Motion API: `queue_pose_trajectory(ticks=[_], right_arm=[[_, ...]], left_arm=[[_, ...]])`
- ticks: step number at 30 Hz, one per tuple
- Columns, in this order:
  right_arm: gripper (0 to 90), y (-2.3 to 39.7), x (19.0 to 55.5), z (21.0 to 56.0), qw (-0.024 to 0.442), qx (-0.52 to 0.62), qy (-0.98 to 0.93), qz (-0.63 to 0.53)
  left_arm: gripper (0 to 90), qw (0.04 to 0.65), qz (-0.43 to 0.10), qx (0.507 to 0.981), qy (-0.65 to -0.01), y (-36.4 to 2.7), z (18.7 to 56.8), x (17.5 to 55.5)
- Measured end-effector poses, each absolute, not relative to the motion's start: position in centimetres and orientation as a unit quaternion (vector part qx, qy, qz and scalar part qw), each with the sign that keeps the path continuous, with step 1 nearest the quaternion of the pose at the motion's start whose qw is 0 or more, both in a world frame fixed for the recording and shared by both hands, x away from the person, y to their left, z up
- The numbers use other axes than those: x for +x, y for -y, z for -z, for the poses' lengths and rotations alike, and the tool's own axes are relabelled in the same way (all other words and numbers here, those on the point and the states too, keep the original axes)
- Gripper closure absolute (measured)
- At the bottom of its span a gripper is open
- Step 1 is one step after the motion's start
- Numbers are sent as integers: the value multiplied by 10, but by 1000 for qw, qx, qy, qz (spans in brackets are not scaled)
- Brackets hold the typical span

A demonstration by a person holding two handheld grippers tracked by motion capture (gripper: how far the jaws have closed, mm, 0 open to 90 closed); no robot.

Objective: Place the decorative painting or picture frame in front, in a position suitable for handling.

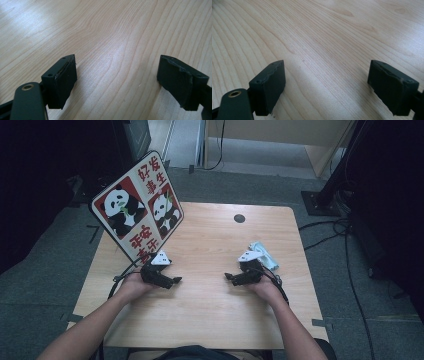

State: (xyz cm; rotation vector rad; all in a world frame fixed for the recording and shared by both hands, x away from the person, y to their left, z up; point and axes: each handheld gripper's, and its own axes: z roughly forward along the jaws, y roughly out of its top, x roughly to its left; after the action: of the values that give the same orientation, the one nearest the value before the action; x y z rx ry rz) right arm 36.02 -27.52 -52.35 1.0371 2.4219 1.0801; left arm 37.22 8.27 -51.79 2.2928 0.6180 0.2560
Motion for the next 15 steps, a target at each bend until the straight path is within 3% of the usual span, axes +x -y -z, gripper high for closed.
queue_pose_trajectory(ticks=[15], right_arm=[[97, 272, 358, 524, 158, 389, -831, -366]], left_arm=[[127, 362, -105, 891, -253, -78, 518, 371]])
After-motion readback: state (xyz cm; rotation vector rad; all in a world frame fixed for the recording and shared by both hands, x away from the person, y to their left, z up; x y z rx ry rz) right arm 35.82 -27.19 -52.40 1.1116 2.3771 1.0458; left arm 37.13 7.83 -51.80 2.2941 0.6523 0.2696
